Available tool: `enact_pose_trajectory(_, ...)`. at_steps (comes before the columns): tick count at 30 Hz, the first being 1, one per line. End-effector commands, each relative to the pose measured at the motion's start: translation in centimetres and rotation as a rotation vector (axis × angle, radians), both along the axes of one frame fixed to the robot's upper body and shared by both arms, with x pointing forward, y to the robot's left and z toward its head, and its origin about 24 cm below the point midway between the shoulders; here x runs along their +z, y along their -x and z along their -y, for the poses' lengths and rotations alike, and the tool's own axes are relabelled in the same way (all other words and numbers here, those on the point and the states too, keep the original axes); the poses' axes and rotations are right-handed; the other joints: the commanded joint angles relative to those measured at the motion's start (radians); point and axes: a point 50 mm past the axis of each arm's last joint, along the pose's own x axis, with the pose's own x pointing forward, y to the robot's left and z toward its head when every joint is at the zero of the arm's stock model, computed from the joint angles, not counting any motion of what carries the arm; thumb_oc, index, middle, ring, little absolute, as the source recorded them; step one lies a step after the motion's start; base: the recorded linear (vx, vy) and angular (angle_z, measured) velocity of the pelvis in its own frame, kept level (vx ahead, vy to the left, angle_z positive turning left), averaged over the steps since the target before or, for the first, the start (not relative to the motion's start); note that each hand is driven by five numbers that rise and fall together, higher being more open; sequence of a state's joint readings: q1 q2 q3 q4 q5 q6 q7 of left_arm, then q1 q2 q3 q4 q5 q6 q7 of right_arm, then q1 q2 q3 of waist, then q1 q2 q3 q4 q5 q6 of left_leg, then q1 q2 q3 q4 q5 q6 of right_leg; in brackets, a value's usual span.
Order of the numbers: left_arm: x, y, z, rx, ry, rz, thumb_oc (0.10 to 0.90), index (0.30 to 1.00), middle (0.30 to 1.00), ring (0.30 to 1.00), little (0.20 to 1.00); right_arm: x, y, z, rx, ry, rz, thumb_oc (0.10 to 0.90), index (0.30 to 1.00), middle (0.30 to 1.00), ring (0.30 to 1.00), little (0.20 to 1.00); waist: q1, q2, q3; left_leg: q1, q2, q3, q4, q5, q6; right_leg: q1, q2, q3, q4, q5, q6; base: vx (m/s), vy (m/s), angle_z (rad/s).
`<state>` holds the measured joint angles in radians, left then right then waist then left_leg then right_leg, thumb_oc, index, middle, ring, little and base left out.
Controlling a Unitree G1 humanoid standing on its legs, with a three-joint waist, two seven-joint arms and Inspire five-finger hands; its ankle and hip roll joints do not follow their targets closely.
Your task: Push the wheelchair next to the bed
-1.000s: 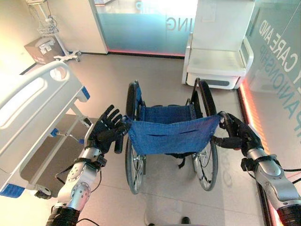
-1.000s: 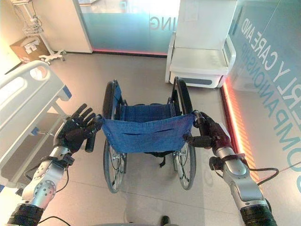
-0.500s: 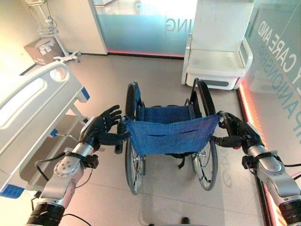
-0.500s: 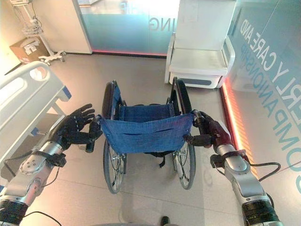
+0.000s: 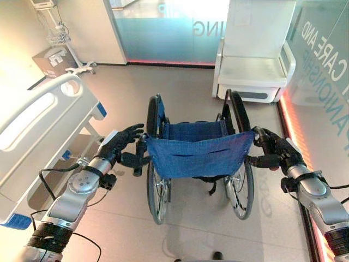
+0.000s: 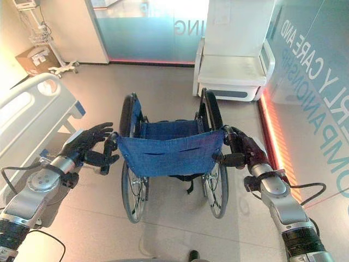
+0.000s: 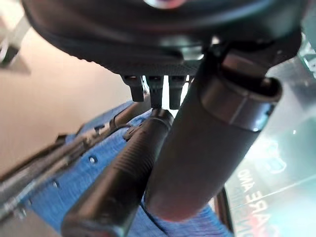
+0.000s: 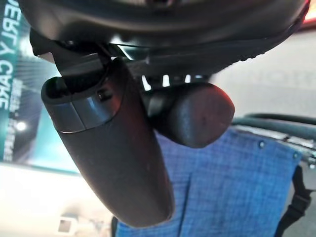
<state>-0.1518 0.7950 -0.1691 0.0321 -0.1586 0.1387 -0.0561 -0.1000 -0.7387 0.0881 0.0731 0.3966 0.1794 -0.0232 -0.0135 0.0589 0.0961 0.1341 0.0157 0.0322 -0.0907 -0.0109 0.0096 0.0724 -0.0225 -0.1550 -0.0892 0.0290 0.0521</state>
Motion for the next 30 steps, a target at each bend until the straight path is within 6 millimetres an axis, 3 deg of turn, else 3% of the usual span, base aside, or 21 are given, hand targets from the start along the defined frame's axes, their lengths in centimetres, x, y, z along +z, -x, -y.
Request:
enact_pose_trajectory(1,-0.8,0.2,-4.2,0.194,-0.268,-0.067,0.8,0.9,0.9,0.9,0.9,5.3,-2.3,-0.4,0.013,0.085,0.219,0.8,0.9,0.9,0.9,0.9,0.007,-0.064,-0.06,-0.02,-0.068,0.068,0.003,-0.028,-0.01,0.046,0.007,0.007,0.002,-0.057,0.046,0.0,0.0,0.0)
enact_pose_trajectory(7,-3.2,0.3,-3.8,0.26,-0.293,-0.126,0.8,0.9,0.9,0.9,0.9,4.9,-2.6,-0.7,0.009,0.102,0.223,0.8,0.9,0.9,0.9,0.9,0.003,-0.067,-0.056,-0.017,-0.068,0.069,0.003,-0.031,-0.01,0.048,0.01,0.008,0.002,-0.058,0.046,0.0,0.0,0.0)
enact_pose_trajectory(13,-6.5,1.0,-5.5,0.418,-0.356,-0.262,0.8,0.9,0.9,0.9,0.9,5.6,-3.4,-1.3,0.027,0.11,0.222,0.8,0.9,0.9,0.9,0.9,-0.007,-0.071,-0.056,-0.014,-0.067,0.078,0.003,-0.033,-0.013,0.046,0.012,0.011,0.002,-0.057,0.048,0.0,0.0,0.0)
enact_pose_trajectory(20,-9.0,2.0,-6.4,0.57,-0.355,-0.349,0.8,0.9,0.9,0.9,0.9,6.3,-4.0,-2.1,0.044,0.13,0.224,0.8,0.9,0.9,0.9,0.9,-0.011,-0.071,-0.055,-0.014,-0.068,0.084,0.003,-0.034,-0.014,0.045,0.011,0.009,0.002,-0.059,0.047,0.0,0.0,0.0)
enact_pose_trajectory(24,-10.1,2.9,-7.0,0.651,-0.442,-0.375,0.8,0.9,0.9,0.9,0.9,6.5,-4.1,-2.5,0.054,0.131,0.219,0.8,0.9,0.9,0.9,0.9,-0.011,-0.075,-0.055,-0.016,-0.07,0.082,0.003,-0.036,-0.014,0.044,0.012,0.011,0.002,-0.061,0.046,0.0,0.0,0.0)
enact_pose_trajectory(30,-13.8,4.9,-5.2,0.682,-0.347,-0.522,0.8,0.9,0.9,0.9,0.9,6.6,-4.1,-2.7,0.05,0.138,0.223,0.8,0.9,0.9,0.9,0.9,-0.008,-0.08,-0.051,-0.014,-0.072,0.076,0.003,-0.039,-0.012,0.046,0.013,0.008,0.006,-0.065,0.045,0.0,0.0,0.0)
